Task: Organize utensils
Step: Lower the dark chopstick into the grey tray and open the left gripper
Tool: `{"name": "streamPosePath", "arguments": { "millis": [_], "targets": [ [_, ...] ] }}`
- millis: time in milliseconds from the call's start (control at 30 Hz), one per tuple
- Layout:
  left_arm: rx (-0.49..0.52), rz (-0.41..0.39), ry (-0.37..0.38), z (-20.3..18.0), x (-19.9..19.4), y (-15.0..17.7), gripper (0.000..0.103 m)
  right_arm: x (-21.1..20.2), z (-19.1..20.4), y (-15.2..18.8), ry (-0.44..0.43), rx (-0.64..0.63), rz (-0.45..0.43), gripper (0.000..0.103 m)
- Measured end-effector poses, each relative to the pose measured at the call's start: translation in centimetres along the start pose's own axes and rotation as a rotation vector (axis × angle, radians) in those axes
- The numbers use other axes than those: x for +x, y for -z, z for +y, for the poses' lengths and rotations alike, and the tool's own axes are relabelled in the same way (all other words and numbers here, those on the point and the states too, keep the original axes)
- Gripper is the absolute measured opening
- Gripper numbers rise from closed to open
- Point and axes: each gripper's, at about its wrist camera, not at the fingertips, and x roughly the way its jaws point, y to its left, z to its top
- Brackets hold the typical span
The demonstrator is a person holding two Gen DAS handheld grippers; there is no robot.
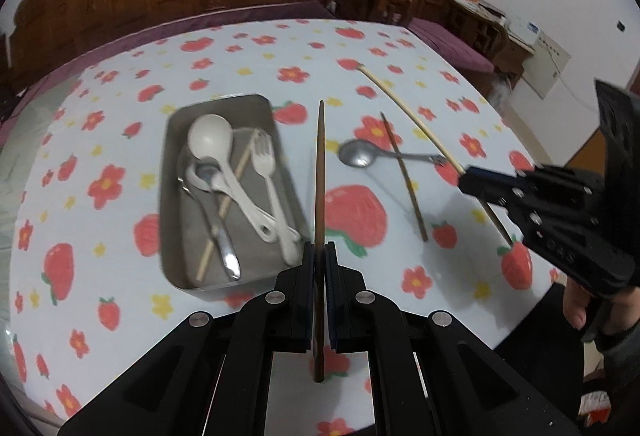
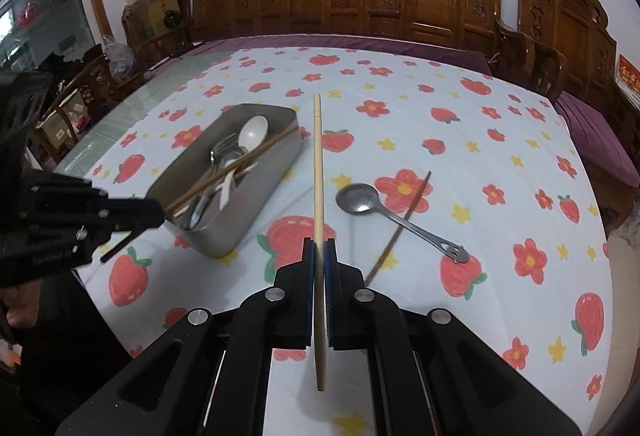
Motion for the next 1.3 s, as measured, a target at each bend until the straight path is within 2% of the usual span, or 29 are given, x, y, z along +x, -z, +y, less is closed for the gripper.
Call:
{"name": "streamPosePath", "arguments": {
  "millis": [267, 567, 967, 1300],
  "targets": [
    [-0.059, -0.019, -0.049, 3.8, 0.4, -1.4, 0.004, 0.1, 1.2, -0.8, -0.022, -0.011, 0.000, 0.006],
    [-0.114, 0.008, -0.076, 7.2, 2.9, -2.0, 0.004, 1.1, 1.8, -0.4, -0.028, -0.007, 0.027, 0.006],
    [-0.146, 0.032, -0.093, 8.8, 5.5, -2.2, 0.004, 2.0, 1.7, -0.3, -0.038, 0.001, 0.043, 0.006],
    [-0.081, 0.076, -0.047, 8.0, 6.9, -2.1, 0.004, 2.4, 1.8, -0.4, -0.038, 0.001, 0.047, 0.006]
  ]
}}
